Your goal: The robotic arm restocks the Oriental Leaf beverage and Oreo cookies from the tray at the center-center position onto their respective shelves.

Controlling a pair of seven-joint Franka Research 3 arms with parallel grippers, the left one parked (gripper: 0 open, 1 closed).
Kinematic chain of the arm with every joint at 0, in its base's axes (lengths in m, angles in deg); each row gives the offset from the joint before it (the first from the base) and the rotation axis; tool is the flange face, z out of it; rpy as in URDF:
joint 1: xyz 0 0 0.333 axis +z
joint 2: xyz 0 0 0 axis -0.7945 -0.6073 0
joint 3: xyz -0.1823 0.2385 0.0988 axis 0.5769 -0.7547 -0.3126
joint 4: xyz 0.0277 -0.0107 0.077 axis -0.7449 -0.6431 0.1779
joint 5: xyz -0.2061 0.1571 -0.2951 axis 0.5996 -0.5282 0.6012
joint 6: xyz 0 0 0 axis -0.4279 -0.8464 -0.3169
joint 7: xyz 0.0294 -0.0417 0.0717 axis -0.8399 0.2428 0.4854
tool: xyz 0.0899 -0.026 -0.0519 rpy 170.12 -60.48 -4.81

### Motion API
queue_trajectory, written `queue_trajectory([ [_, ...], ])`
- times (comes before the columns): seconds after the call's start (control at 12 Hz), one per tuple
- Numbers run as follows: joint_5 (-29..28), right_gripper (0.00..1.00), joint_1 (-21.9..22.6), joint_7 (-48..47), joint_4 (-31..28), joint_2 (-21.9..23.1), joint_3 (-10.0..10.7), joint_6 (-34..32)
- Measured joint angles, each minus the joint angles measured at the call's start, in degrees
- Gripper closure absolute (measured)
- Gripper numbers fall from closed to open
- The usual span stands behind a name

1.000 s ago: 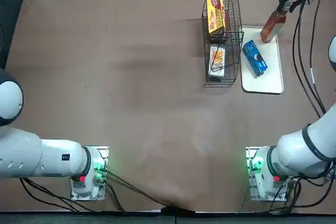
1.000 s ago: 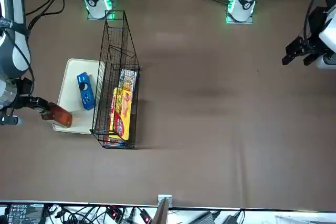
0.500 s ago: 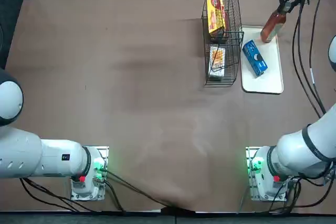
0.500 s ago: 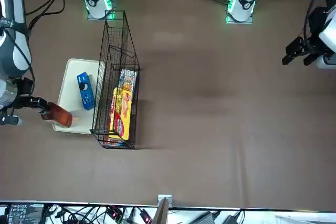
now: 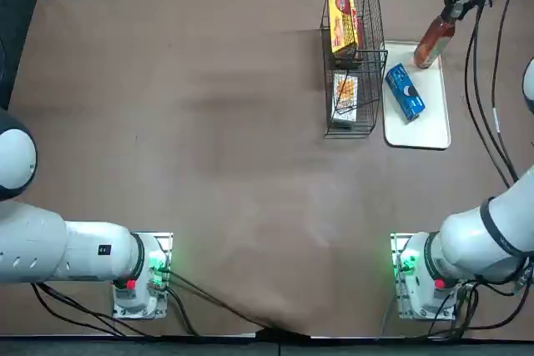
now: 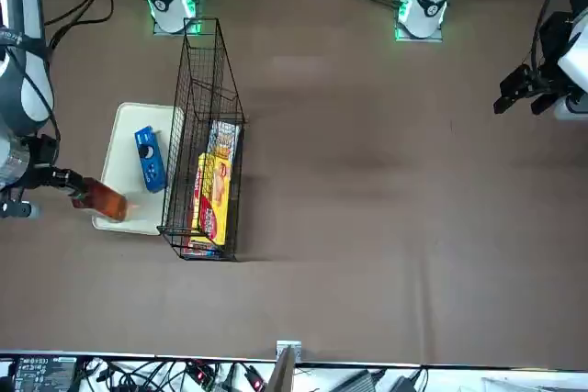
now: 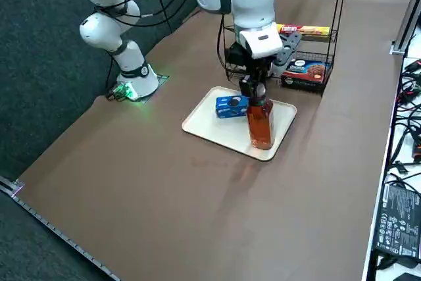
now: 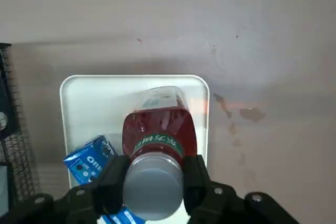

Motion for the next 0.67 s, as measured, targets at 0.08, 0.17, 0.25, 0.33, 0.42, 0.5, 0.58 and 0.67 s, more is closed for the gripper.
queue_trajectory([
  [0.08,0.00,0.43,0.00,0.00,0.25,0.53,-0.12,-0.87],
  [0.17,-0.01,0.43,0.00,0.00,0.71,1.28,-0.27,-2.24],
  [0.25,-0.01,0.43,0.01,0.00,1.46,2.16,-0.55,-4.23],
  [0.33,-0.03,0.43,0.02,-0.01,2.43,3.12,-0.91,-6.57],
  [0.42,-0.33,0.43,0.05,-0.03,3.46,4.17,-1.19,-9.13],
  [0.5,-1.32,0.43,0.06,-0.03,4.44,5.18,-1.30,-11.73],
  [0.58,-3.25,0.43,-0.01,-0.03,5.36,6.20,-1.30,-14.12],
  [0.67,-8.05,0.43,-0.25,-0.03,6.70,8.15,-1.08,-17.53],
])
